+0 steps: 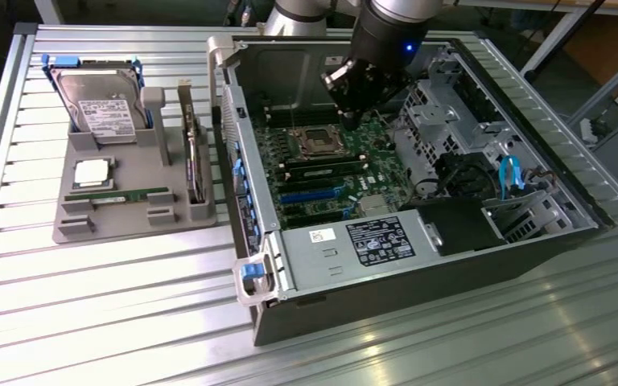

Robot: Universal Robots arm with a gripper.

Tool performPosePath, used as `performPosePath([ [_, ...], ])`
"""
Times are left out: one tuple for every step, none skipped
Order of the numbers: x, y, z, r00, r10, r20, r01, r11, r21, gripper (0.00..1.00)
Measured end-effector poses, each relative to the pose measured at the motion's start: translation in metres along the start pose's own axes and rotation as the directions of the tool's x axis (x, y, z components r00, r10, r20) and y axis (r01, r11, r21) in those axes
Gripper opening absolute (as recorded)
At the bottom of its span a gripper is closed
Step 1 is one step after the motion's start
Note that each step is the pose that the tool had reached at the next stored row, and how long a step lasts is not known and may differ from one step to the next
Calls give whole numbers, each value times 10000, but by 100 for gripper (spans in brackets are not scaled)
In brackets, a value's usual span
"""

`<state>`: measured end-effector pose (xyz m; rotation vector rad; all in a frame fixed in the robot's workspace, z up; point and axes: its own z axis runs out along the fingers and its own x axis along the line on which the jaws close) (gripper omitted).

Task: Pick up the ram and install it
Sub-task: 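Press down the ram until it locks into place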

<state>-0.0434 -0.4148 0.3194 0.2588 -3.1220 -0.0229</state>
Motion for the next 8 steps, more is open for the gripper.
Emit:
performPosePath([
  [0,0,1,9990,457,3,-457,9990,-3,9],
  [0,0,3,9964,850,2,-850,9964,-8,9],
  [0,0,4,9941,1081,2,-1081,9941,-11,9],
  [0,0,4,9941,1082,1,-1082,9941,-11,9],
  [0,1,4,9941,1083,-3,-1083,9941,-10,9],
  [0,2,4,9941,1084,-6,-1084,9941,-11,9],
  [0,2,4,9941,1084,-7,-1084,9941,-11,9],
  [0,2,4,9941,1084,-8,-1084,9941,-10,9],
])
